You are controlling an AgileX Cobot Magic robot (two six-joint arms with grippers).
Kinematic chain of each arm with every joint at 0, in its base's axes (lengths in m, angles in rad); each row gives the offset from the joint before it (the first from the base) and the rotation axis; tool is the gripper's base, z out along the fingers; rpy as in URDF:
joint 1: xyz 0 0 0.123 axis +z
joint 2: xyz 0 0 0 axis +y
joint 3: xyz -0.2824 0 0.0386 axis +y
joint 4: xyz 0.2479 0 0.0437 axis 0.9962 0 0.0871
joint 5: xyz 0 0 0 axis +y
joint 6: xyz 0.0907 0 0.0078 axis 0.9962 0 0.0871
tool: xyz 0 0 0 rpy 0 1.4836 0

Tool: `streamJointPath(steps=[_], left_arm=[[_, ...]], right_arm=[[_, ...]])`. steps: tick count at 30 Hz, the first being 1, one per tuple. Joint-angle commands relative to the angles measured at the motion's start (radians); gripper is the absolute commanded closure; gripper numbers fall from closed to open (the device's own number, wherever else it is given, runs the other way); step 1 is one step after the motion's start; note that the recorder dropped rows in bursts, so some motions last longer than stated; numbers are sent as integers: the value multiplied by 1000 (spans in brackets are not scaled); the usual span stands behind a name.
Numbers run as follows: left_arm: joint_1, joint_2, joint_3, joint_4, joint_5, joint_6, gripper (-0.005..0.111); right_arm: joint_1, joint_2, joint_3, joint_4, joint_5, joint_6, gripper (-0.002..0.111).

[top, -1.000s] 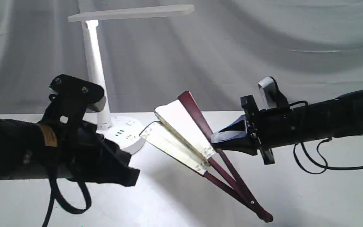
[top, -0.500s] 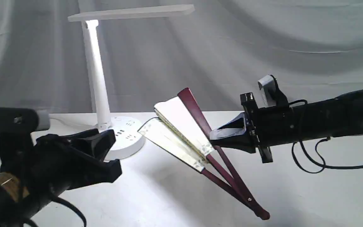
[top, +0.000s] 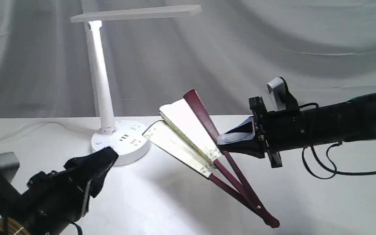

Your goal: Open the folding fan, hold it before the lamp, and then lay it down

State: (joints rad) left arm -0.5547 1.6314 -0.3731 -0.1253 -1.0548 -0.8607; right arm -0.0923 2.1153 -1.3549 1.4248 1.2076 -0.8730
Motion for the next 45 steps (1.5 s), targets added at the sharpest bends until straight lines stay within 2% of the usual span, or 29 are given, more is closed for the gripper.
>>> streamJointPath(steps=[1,6,12,22,28,33,39,45], left_arm=[[-3,115,-1,-9,-166,-265,51],[-3,283,-80,20,-166,-550,47],[-3,412,-211,39,-166,-699,47],[-3,532,-423,39,-166,-764,47],[-3,618,-530,39,-166,-872,48],[-3,672,-593,39,-166,-888,59],[-3,697,-665,82,-166,-892,59],[-3,699,-674,84,-166,-892,61]], right_arm=[[0,-16,3,22,13,-15,108],[0,-16,3,22,13,-15,108],[0,-16,3,22,13,-17,108],[2,-16,3,22,13,-14,108],[2,-16,3,18,13,-13,108],[2,-16,3,18,13,-13,108],[2,-16,3,18,13,-13,108],[2,-16,3,18,13,-13,108]])
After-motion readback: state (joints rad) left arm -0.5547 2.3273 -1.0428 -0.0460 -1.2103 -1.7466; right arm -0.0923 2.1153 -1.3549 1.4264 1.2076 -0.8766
